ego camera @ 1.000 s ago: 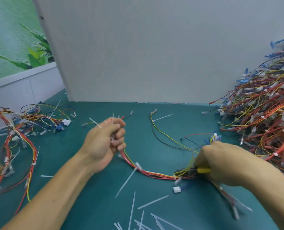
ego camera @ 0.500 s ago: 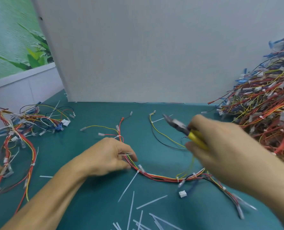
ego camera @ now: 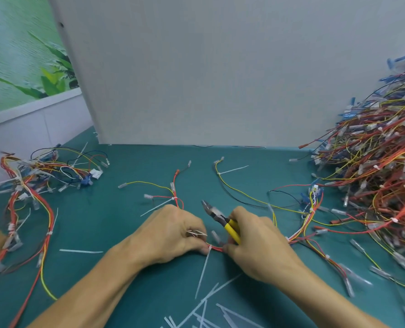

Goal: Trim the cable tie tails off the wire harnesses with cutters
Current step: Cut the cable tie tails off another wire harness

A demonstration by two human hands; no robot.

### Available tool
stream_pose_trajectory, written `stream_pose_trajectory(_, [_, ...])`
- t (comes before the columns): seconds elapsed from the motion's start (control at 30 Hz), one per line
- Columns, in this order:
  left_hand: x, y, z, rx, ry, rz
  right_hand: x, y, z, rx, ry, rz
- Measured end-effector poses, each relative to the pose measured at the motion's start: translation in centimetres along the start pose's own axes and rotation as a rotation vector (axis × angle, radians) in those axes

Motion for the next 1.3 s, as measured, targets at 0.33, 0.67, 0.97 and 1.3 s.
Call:
stream_pose_trajectory(0.33, [0.7,-0.4,3.2,-0.4,0.385,0.099,-1.1,-0.6,1.5,-0.093,0.005,-0.016])
stream_pose_trajectory(0.67, [0.9,0.2,3.6,-0.426,0.475,0.237,-1.5,-1.2,2.1,-0.194,0.042,0.001])
stream_pose_trajectory(0.97, [0.1,2.0,3.5,-0.138,0.265,0.045,-1.6,-1.2,2.0,-0.221,0.022,-0.055])
stream_pose_trajectory(1.3, [-0.1,1.2,1.5,0.352,0.034,0.041,0.4,-7.4,0.9,0.109,-0.196,-0.084])
Point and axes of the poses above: each hand's wrist, its own x-axis away from the middle knuckle, its own y-axis out of the palm, z = x × y, the point moved 5 cm from there along -x, towards the middle knuckle, and after that the axes turned 3 degrees about -z, right-handed, at the moved point
